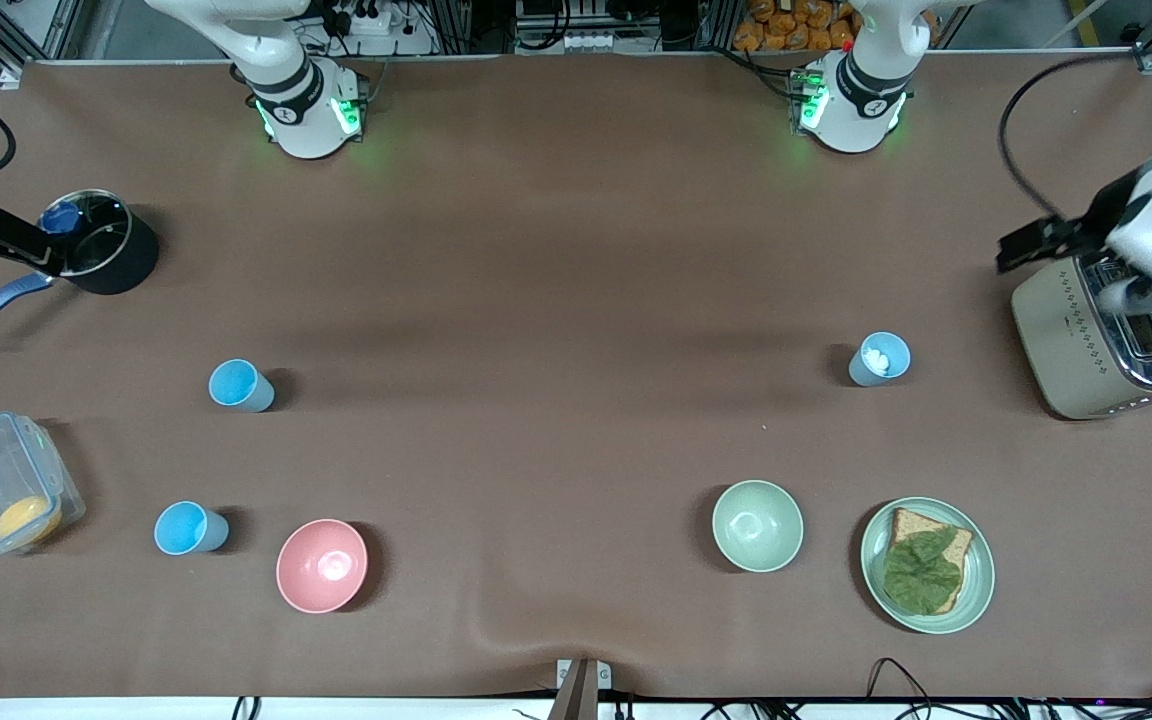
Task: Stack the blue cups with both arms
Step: 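Reach the right gripper and the left gripper toward separate blue cups, then close the right gripper and the left gripper on their blue cups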
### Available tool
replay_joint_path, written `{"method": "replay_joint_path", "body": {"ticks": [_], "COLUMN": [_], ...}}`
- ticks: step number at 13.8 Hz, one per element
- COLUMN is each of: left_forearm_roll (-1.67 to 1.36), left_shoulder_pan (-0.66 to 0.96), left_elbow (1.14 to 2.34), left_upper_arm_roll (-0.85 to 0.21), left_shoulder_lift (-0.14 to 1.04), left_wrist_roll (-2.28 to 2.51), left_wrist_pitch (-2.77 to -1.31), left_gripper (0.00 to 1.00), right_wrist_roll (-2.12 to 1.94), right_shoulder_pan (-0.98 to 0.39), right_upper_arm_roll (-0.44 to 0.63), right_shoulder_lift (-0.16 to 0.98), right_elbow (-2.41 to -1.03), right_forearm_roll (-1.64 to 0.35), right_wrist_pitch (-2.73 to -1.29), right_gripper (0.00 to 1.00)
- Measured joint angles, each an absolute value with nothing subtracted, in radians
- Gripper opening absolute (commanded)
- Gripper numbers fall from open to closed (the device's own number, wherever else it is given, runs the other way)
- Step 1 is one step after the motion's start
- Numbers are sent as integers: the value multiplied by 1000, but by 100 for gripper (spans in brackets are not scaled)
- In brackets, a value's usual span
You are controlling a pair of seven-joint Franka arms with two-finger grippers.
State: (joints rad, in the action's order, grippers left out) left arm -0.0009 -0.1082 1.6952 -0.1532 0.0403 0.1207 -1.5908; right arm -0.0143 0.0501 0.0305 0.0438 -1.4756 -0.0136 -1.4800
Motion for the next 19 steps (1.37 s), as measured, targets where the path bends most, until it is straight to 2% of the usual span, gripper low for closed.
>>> {"method": "replay_joint_path", "body": {"ticks": [6,8,12,15,19], "left_forearm_roll": [-1,-1,0,22,32], "left_shoulder_pan": [-106,-106,-107,-110,-112], "left_elbow": [1970,2036,2091,2101,2102], "left_upper_arm_roll": [-157,-158,-158,-158,-157], "left_shoulder_lift": [69,101,200,255,279], "left_wrist_roll": [121,121,121,121,121], "left_wrist_pitch": [-1953,-2034,-2144,-2196,-2204], "left_gripper": [100,100,86,84,78], "right_wrist_roll": [-15,-15,-15,-15,-34], "right_shoulder_pan": [50,39,0,-27,23], "right_upper_arm_roll": [25,17,9,9,26], "right_shoulder_lift": [50,71,173,262,342], "right_elbow": [-1480,-1486,-1491,-1492,-1494], "right_forearm_roll": [-17,-19,-20,-17,-16], "right_wrist_pitch": [-1479,-1479,-1490,-1551,-1620], "right_gripper": [100,100,100,100,100]}}
